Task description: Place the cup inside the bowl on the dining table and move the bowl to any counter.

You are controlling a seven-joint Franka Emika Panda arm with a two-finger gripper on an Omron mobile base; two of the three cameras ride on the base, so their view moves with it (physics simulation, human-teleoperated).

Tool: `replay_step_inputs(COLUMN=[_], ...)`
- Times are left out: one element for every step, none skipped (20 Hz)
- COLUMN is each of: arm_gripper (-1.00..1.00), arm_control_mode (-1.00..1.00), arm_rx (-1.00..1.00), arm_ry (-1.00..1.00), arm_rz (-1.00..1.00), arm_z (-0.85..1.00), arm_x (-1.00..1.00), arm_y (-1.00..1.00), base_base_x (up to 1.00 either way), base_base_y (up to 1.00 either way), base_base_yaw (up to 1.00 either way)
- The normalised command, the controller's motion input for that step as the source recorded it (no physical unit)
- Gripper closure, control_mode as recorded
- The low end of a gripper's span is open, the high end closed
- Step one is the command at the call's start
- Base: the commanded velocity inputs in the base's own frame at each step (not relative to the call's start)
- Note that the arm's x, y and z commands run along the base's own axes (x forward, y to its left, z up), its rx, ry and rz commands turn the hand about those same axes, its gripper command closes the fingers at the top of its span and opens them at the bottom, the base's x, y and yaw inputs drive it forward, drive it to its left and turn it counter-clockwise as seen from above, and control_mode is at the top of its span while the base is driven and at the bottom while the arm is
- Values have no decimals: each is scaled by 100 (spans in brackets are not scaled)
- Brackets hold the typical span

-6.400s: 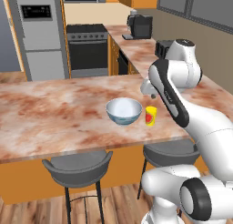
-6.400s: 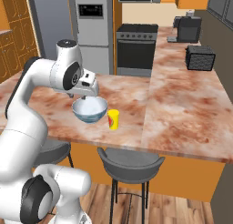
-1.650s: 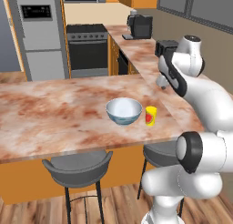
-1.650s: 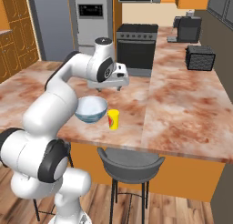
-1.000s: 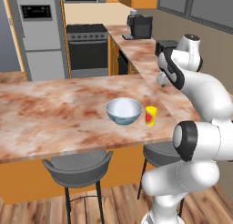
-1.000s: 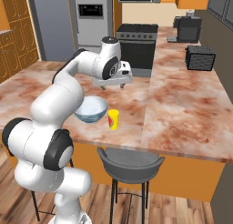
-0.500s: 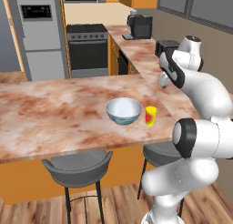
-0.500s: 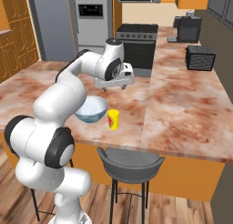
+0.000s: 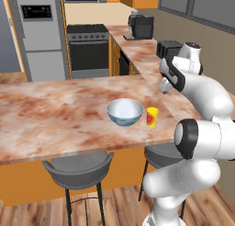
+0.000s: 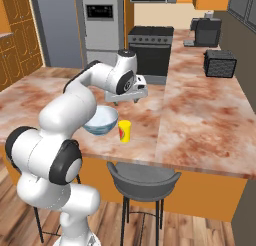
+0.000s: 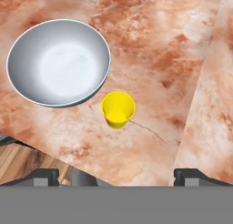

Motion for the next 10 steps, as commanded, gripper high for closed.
replay_step_inputs(arm_gripper=[-100,-100,-100,-100,-100,-100,-100,-100,-100,-100], arm_control_mode=[-100,-100,-100,-100,-100,-100,-100,-100,-100,-100], arm_rx=[0,0,0,0,0,0,0,0,0,0], arm_ry=[0,0,0,0,0,0,0,0,0,0], arm_rz=[0,0,0,0,0,0,0,0,0,-1], arm_z=[-21,-19,-16,-12,-5,0,0,0,0,0], arm_x=[7,9,11,13,14,14,16,11,9,4], arm_y=[0,0,0,0,0,0,0,0,0,0], base_base_x=[0,0,0,0,0,0,0,0,0,0], base_base_y=[0,0,0,0,0,0,0,0,0,0], base_base_yaw=[0,0,0,0,0,0,0,0,0,0])
